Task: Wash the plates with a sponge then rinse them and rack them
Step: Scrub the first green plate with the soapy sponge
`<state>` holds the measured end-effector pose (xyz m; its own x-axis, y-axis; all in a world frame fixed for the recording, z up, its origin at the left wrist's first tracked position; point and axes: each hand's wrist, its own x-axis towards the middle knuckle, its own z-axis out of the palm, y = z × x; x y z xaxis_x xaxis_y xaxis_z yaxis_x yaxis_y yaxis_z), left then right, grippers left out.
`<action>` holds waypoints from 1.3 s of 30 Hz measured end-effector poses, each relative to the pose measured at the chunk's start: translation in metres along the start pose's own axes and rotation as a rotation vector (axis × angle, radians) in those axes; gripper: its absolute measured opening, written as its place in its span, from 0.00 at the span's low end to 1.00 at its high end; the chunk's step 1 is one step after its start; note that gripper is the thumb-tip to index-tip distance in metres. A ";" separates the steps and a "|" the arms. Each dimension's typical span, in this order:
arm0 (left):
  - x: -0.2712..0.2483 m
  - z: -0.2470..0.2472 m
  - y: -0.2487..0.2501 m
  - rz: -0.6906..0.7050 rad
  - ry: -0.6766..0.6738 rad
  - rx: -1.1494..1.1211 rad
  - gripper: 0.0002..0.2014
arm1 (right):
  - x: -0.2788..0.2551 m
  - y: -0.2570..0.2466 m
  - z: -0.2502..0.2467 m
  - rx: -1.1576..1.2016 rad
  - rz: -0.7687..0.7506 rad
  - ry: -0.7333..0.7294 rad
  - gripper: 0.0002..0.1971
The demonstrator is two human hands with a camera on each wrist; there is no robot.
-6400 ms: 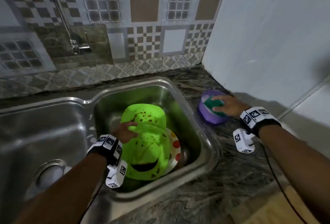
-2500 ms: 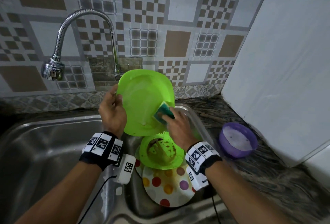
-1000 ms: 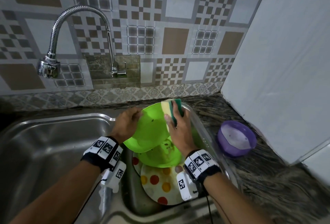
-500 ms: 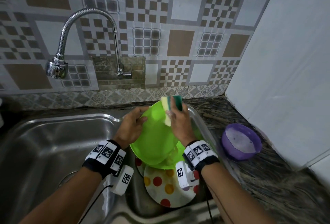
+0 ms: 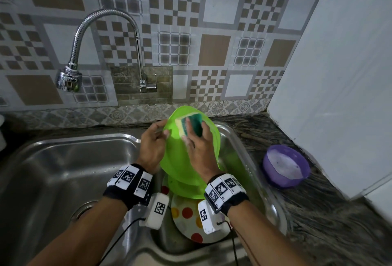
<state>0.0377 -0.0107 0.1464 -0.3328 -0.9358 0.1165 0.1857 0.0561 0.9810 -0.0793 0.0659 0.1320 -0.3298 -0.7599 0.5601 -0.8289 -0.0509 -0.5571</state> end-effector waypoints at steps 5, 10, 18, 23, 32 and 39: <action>0.019 -0.004 0.030 -0.017 0.055 -0.125 0.13 | -0.014 -0.012 -0.008 -0.048 -0.204 -0.184 0.27; 0.025 -0.019 0.051 0.086 0.063 -0.115 0.12 | -0.010 -0.003 -0.028 -0.099 -0.196 -0.207 0.27; 0.010 -0.023 0.045 0.041 0.074 -0.122 0.13 | 0.040 0.033 -0.035 -0.081 -0.009 -0.067 0.26; 0.004 -0.022 0.038 0.012 0.129 -0.187 0.13 | 0.035 0.062 -0.033 0.077 0.276 0.087 0.22; 0.002 -0.003 0.015 0.022 0.361 -0.411 0.15 | -0.011 0.024 -0.007 0.158 0.075 0.104 0.23; -0.011 -0.004 0.008 0.007 0.260 -0.399 0.20 | -0.020 -0.027 0.027 0.039 -0.077 -0.048 0.39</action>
<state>0.0468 -0.0015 0.1525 -0.0969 -0.9948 0.0302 0.5446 -0.0276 0.8382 -0.0378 0.0652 0.1193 -0.2431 -0.7828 0.5728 -0.8326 -0.1345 -0.5373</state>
